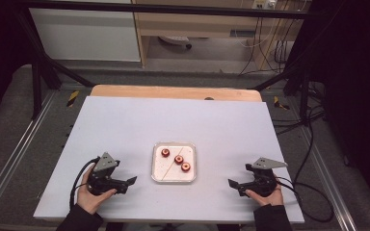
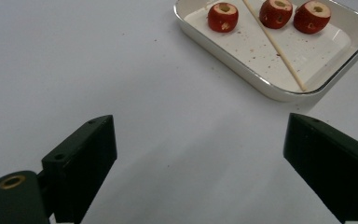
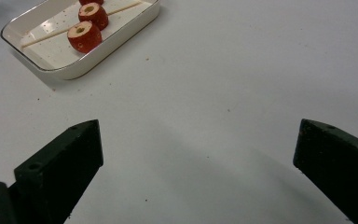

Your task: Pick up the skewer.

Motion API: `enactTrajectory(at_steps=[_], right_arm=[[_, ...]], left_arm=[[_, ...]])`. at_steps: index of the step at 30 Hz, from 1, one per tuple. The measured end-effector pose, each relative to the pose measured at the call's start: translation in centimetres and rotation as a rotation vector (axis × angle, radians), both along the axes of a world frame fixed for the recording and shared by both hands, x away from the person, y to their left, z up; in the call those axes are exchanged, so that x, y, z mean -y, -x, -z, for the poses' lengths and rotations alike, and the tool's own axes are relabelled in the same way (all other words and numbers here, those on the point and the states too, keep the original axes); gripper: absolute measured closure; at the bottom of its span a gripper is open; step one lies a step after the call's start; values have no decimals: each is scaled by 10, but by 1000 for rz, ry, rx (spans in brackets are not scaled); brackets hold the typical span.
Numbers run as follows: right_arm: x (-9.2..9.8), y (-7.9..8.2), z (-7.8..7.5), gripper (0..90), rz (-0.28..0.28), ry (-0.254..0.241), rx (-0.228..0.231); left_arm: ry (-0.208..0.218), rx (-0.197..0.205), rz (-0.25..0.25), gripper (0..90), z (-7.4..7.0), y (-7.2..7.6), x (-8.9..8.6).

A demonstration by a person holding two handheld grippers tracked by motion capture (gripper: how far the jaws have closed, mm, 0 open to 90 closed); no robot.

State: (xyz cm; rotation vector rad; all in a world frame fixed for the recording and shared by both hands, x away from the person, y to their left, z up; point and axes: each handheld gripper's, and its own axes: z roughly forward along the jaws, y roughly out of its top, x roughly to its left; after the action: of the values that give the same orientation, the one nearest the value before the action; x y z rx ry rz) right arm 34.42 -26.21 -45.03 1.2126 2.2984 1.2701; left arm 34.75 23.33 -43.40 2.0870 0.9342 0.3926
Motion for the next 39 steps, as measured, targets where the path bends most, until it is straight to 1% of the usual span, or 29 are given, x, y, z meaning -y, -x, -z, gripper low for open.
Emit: enactTrajectory(at_steps=[1,3,7,11,12,13,14,15,18,19,20,21,22,23,25,27,28,29,30,31,33,34,36,39], right_arm=[[0,0,0,18,-1,1,-2],[0,0,0,18,-2,4,0],[0,0,1,18,-3,7,3],[0,0,0,19,-4,4,1],[0,0,0,19,-4,4,1],[0,0,0,18,-6,7,4],[0,0,0,18,-6,7,4],[0,0,0,19,-6,6,2],[0,0,0,18,-5,5,2],[-1,0,0,19,-2,4,2],[-1,0,0,18,-3,4,2],[0,0,0,19,-6,7,7],[-1,0,1,18,-6,8,8],[-1,0,1,19,-6,8,7],[-1,0,1,18,-6,9,4],[-1,0,1,19,-6,8,3],[-1,0,1,19,-6,7,3],[-1,0,1,19,-6,7,3],[-1,0,1,19,-8,8,5],[-1,0,1,19,-8,7,4],[-1,0,1,19,-5,4,4],[-1,0,1,19,-5,4,4],[-1,0,1,19,-6,2,6],[-1,0,1,19,-7,3,5]], left_arm=[[0,0,0,95,0,0,0],[1,5,0,106,-5,-1,5],[-7,10,8,117,-12,-4,19],[-28,11,28,146,-20,-9,40],[-26,11,31,146,-22,-11,47],[-24,10,33,166,-24,-13,53],[-23,8,35,166,-24,-13,57],[-25,7,39,191,-25,-15,65],[-47,-3,44,215,-24,-18,82],[-52,-7,45,256,-22,-20,87],[-54,-22,42,276,-19,-23,94],[-56,-34,40,295,-17,-24,98],[-56,-34,40,328,-17,-24,98],[-61,-43,39,369,-15,-26,102],[-71,-47,28,438,-11,-28,109],[-71,-57,24,498,-8,-29,115],[-79,-55,14,531,-6,-30,119],[-80,-56,9,531,-5,-30,121],[-80,-60,7,550,-3,-31,124],[-84,-58,0,599,-2,-31,127],[-95,-53,-11,640,1,-31,131],[-99,-55,-16,640,2,-31,133],[-98,-61,-23,714,4,-31,135],[-110,-52,-31,766,7,-30,137]])
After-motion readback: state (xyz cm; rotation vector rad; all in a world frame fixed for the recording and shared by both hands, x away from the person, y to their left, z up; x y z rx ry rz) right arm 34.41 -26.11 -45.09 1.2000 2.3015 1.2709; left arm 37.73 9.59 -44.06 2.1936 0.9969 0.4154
